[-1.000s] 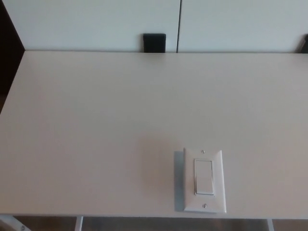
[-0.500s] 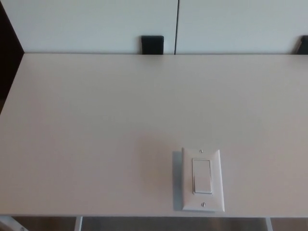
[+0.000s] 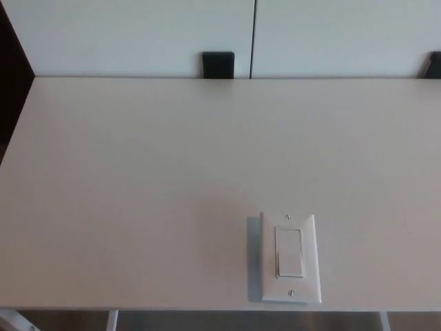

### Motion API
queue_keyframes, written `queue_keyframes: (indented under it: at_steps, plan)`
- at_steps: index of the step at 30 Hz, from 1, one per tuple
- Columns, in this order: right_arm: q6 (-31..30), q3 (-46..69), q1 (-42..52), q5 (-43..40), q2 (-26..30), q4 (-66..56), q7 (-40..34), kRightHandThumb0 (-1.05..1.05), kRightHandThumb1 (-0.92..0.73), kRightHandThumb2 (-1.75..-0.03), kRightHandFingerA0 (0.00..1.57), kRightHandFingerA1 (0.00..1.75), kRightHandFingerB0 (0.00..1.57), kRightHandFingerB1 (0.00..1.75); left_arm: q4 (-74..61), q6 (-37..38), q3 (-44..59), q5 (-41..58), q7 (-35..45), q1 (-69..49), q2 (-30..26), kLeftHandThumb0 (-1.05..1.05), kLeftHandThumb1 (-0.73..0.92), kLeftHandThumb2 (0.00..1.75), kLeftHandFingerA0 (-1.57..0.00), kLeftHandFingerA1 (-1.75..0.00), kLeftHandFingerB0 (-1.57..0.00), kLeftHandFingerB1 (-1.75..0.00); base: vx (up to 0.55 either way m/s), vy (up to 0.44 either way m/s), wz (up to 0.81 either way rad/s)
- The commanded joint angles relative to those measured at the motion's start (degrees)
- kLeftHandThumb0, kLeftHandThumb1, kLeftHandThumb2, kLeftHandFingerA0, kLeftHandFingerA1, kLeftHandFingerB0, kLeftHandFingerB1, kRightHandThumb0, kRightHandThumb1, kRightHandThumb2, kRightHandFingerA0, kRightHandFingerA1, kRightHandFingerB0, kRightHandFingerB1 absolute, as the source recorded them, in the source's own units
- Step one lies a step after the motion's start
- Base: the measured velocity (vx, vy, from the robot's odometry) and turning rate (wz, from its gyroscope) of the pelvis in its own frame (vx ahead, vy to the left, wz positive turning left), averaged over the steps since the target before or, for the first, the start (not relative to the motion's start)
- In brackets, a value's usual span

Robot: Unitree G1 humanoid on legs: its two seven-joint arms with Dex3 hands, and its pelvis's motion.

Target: The robot walk towards a table in front and then clicks the light switch button using the right hand's index finger

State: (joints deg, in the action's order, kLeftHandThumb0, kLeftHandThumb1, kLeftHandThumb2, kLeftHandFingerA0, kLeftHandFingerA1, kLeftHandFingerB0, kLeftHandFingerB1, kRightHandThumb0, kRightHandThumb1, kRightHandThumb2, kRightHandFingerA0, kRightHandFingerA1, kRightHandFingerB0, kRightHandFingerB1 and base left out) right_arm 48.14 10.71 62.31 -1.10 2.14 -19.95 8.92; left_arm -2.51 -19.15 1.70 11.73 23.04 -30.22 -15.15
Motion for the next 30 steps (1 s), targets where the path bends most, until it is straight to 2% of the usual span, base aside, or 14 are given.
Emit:
queue_keyframes:
  at_steps: [1,4,6,9,10,11,12,13,14,15,16,18,27,30]
  plan:
    - [18.65,3.63,-7.12,2.24,-6.89,-13.34,-3.83,-0.49,-0.76,-0.63,0.56,0.56,0.51,0.41,-0.39,-2.75,1.3,0.54,-0.64,0.3,-0.66,-0.26,0.74,0.68,-0.27,-0.45,-0.18,-0.38,0.0,0.0,0.0]
    - [16.81,4.16,-12.31,6.84,-7.55,-14.66,-2.94,-0.5,-0.74,-0.63,0.53,0.47,0.47,0.4,-0.61,-2.6,1.19,0.58,-0.34,0.37,-0.77,-0.25,0.75,0.68,-0.26,-0.45,-0.17,-0.38,0.0,0.0,0.0]
    - [10.24,7.88,-15.61,18.17,-7.21,-18.38,-0.81,-0.56,-0.74,-0.63,0.37,0.35,0.36,0.34,-0.39,-2.31,1.47,1.0,0.05,0.27,-0.74,-0.25,0.76,0.68,-0.26,-0.45,-0.18,-0.38,0.0,0.0,0.0]
    - [6.77,8.61,-20.55,25.38,-5.72,-18.24,0.64,-0.57,-0.72,-0.61,0.27,0.3,0.31,0.31,-0.76,-2.78,1.42,0.84,-0.25,0.23,-0.8,-0.26,0.75,0.68,-0.26,-0.44,-0.18,-0.38,0.0,0.0,0.0]
    - [2.83,8.79,-26.32,34.7,-2.57,-15.23,1.51,-0.64,-0.77,-0.62,0.02,0.22,0.15,0.26,-0.8,-2.77,1.57,1.11,0.13,0.19,-1.0,-0.24,0.78,0.68,-0.25,-0.44,-0.16,-0.38,0.0,0.0,0.0]
    - [1.86,8.67,-28.49,38.28,-1.78,-13.6,1.09,-0.66,-0.76,-0.63,0.0,0.17,0.14,0.25,-0.72,-2.65,1.6,1.22,0.31,0.21,-1.04,-0.24,0.79,0.68,-0.25,-0.44,-0.16,-0.38,0.0,0.0,0.0]
    - [0.95,8.56,-29.93,40.95,-1.21,-12.75,0.82,-0.69,-0.78,-0.63,0.0,0.08,0.11,0.25,-0.68,-2.56,1.55,1.23,0.38,0.36,-1.06,-0.25,0.78,0.68,-0.25,-0.44,-0.16,-0.38,0.0,0.0,0.0]
    - [-0.08,8.47,-31.09,43.29,-0.65,-12.31,0.75,-0.69,-0.78,-0.63,0.0,0.08,0.11,0.25,-0.67,-2.5,1.48,1.19,0.4,0.58,-1.09,-0.25,0.78,0.68,-0.25,-0.44,-0.16,-0.38,0.0,0.0,0.0]
    - [-1.59,8.14,-32.81,48.23,0.52,-11.41,0.42,-0.91,-0.67,-0.95,0.0,0.0,0.14,0.22,-0.94,-3.0,1.55,1.16,-0.05,0.57,-0.95,-0.24,0.77,0.68,-0.26,-0.44,-0.17,-0.38,0.0,0.0,0.0]
    - [-2.37,7.62,-33.77,50.89,1.13,-10.48,-0.08,-0.92,-0.69,-0.97,0.0,0.0,0.1,0.2,-1.01,-2.94,1.6,1.31,0.03,0.49,-0.92,-0.23,0.78,0.68,-0.26,-0.44,-0.18,-0.38,0.0,0.0,0.0]
    - [-4.01,6.44,-35.64,56.14,2.74,-8.58,-1.36,-0.96,-0.7,-0.98,0.0,0.0,0.14,0.11,-0.86,-2.36,1.4,1.1,0.05,0.49,-0.84,-0.22,0.78,0.68,-0.26,-0.45,-0.19,-0.39,0.0,0.0,0.0]
    - [-6.3,4.25,-38.17,61.91,4.78,-5.57,-3.65,-1.0,-0.72,-1.01,0.0,0.0,0.14,0.11,-0.76,-1.98,1.25,0.75,-0.16,0.46,-0.81,-0.23,0.76,0.67,-0.26,-0.45,-0.2,-0.39,0.0,0.0,0.0]
    - [-14.02,-3.63,-46.16,73.71,11.84,3.8,-9.94,-1.0,-0.69,-1.04,0.0,0.0,0.09,0.09,-1.2,-2.44,1.04,0.56,-0.22,1.31,-1.08,-0.25,0.75,0.68,-0.26,-0.45,-0.19,-0.39,0.0,0.0,0.0]
    - [-16.14,-6.18,-47.54,76.85,13.63,5.08,-9.48,-1.0,-0.66,-1.05,0.0,0.0,0.03,0.07,-1.11,-2.66,0.98,0.52,-0.34,1.49,-1.03,-0.23,0.77,0.68,-0.27,-0.45,-0.19,-0.39,0.0,0.0,0.0]
